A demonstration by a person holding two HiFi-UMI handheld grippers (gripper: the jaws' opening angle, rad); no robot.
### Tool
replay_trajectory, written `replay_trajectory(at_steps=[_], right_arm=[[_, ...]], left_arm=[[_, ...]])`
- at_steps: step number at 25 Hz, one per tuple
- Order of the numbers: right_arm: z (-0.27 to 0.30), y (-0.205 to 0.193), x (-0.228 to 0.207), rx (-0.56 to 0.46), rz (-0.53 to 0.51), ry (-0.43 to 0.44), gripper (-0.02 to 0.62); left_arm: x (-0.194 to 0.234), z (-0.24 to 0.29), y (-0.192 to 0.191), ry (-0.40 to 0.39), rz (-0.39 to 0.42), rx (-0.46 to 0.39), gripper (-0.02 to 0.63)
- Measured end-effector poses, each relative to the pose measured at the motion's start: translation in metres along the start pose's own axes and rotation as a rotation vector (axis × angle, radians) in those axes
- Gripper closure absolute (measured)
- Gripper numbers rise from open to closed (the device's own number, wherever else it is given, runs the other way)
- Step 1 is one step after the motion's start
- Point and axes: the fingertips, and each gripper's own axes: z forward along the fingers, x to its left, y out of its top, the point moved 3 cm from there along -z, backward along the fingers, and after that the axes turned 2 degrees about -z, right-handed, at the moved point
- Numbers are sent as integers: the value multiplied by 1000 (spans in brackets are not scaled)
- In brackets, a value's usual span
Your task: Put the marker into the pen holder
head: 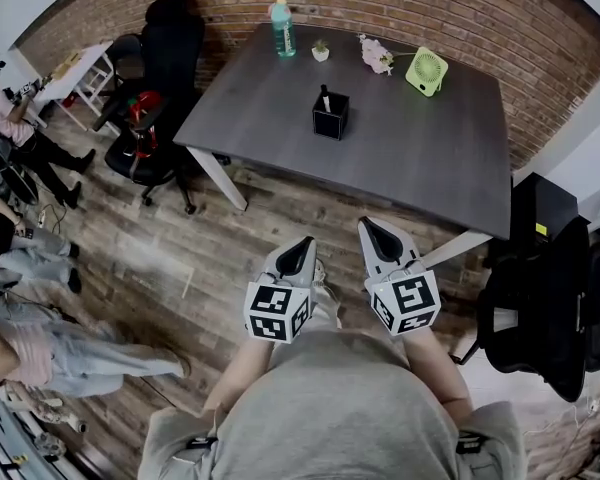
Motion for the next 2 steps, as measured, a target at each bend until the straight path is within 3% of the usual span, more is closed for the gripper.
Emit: replay_trajectory(at_steps=[2], right_arm=[[0,0,0,-1,2,-1,595]], left_arm=[[0,0,0,0,-1,2,588]])
